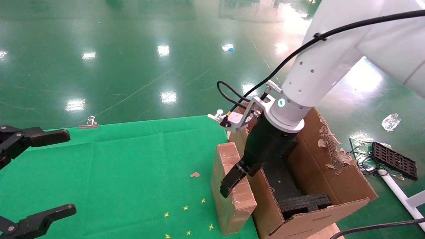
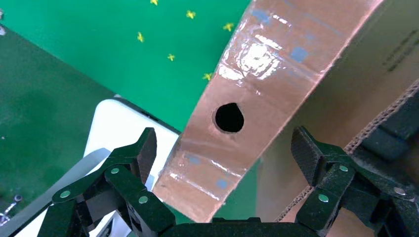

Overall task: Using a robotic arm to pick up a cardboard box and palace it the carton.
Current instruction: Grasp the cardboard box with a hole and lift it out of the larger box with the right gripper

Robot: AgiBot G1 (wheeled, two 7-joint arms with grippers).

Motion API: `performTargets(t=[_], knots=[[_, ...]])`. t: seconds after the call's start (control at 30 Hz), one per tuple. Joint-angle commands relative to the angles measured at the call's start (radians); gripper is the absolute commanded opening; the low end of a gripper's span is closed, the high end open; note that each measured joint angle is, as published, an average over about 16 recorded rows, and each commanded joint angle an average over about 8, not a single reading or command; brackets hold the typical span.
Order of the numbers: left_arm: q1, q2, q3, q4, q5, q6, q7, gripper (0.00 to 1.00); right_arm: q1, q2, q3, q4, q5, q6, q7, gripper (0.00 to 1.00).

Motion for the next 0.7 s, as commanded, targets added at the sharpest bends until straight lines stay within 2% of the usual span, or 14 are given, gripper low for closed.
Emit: performTargets(t=[0.03,0.07,0.1,0.13,0.2,0.27,0.33,0.37,0.4,0.43,0.5,0.7], knots=[[0.000,0.000,0.000,0.000,0.000,0.000,0.000,1.00,-0.008,-0.017,-0.018,-0.033,0.007,0.004,0.005,1.00],[0.000,0.000,0.000,0.000,0.000,0.000,0.000,1.00,-0.011,-0.022,-0.022,-0.041,0.009,0.005,0.003,1.00],[0.000,0.000,0.000,0.000,0.000,0.000,0.000,1.00,-0.013,-0.027,-0.026,-0.048,0.011,0.007,0.001,0.94],[0.000,0.000,0.000,0.000,0.000,0.000,0.000,0.99,-0.015,-0.032,-0.030,-0.055,0.012,0.008,-0.002,0.86],[0.000,0.000,0.000,0.000,0.000,0.000,0.000,0.87,-0.018,-0.042,-0.038,-0.064,0.010,0.011,-0.004,0.61],[0.000,0.000,0.001,0.000,0.000,0.000,0.000,0.66,-0.018,-0.049,-0.045,-0.069,0.005,0.015,-0.005,0.36],[0.000,0.000,0.001,0.000,-0.001,0.000,0.000,0.41,-0.017,-0.055,-0.052,-0.070,-0.001,0.020,-0.003,0.11],[0.000,0.000,0.001,0.000,-0.001,0.000,0.000,0.29,-0.017,-0.057,-0.055,-0.069,-0.005,0.024,-0.001,0.04],[0.000,0.000,0.001,0.000,-0.001,0.000,0.000,0.17,-0.016,-0.059,-0.058,-0.067,-0.010,0.027,0.002,0.00],[0.000,0.000,0.001,0.000,-0.001,0.000,0.000,0.10,-0.016,-0.060,-0.060,-0.065,-0.013,0.031,0.005,0.00],[0.000,0.000,0.001,0.000,-0.001,0.000,0.001,0.01,-0.016,-0.060,-0.063,-0.060,-0.019,0.039,0.010,0.00],[0.000,-0.001,0.002,0.000,-0.001,-0.001,0.001,0.00,-0.021,-0.054,-0.068,-0.044,-0.029,0.057,0.022,0.00]])
